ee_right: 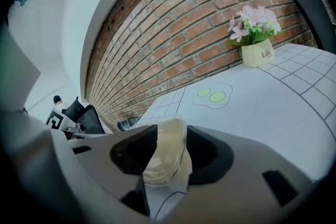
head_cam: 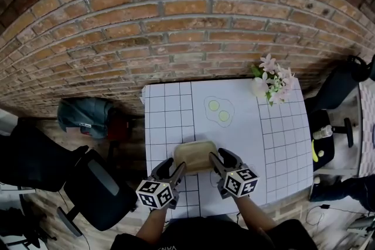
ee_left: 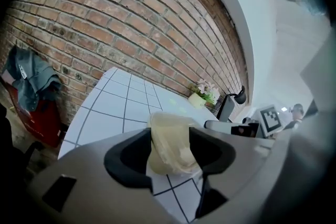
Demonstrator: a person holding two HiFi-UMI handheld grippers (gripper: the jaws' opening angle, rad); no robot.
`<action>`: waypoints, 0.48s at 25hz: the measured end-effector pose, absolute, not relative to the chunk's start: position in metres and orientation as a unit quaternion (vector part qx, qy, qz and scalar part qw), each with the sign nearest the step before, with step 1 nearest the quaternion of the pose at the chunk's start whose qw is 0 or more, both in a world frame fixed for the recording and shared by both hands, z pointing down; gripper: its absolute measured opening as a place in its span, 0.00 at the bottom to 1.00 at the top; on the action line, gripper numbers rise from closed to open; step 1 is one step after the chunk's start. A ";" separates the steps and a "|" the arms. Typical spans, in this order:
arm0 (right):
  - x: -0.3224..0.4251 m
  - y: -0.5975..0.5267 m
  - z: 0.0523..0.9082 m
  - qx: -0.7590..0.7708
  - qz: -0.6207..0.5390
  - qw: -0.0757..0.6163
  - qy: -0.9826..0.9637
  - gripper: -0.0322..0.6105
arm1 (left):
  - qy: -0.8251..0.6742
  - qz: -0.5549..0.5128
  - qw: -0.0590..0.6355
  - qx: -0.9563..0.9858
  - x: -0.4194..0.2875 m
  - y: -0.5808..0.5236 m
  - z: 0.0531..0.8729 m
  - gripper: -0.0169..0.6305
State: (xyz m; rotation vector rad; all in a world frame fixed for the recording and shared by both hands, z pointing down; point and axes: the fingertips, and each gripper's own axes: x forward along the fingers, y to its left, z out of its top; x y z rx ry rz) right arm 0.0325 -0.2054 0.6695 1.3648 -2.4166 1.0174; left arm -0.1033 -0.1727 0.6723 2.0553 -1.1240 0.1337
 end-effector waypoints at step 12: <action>0.028 -0.202 0.658 0.455 0.335 0.085 -0.820 0.29 | -0.449 0.043 0.375 0.810 -0.104 -0.172 0.661 0.36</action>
